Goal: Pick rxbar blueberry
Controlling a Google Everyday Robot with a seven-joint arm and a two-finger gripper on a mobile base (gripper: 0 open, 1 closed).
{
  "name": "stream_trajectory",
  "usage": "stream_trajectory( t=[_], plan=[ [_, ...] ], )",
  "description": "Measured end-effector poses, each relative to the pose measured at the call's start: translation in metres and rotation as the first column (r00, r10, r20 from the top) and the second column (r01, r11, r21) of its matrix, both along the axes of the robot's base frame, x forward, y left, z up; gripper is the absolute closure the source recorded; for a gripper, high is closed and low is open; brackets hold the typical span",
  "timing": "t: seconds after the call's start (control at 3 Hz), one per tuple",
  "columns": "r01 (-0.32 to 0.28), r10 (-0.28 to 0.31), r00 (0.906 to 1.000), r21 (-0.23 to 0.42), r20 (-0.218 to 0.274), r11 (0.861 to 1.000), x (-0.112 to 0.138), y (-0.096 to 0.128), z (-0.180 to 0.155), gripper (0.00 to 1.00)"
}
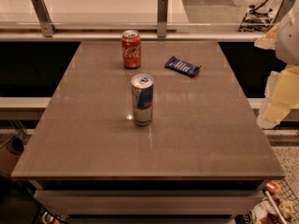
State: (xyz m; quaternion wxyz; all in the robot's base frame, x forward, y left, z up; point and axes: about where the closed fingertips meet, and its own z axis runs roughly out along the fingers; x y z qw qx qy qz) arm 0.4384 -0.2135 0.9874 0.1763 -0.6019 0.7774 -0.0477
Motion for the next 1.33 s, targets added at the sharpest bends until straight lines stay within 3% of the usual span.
stream_trajectory(
  t=[0.33, 1.0, 1.33],
  plan=[
    [0.006, -0.006, 0.9999, 0.009, 0.01, 1.0, 0.003, -0.001, 0.001, 0.0],
    [0.009, -0.02, 0.996, 0.128, 0.087, 0.992, 0.037, -0.012, 0.001, 0.0],
    [0.05, -0.076, 0.9912, 0.225, 0.108, 0.973, 0.077, -0.019, -0.009, 0.0]
  ],
)
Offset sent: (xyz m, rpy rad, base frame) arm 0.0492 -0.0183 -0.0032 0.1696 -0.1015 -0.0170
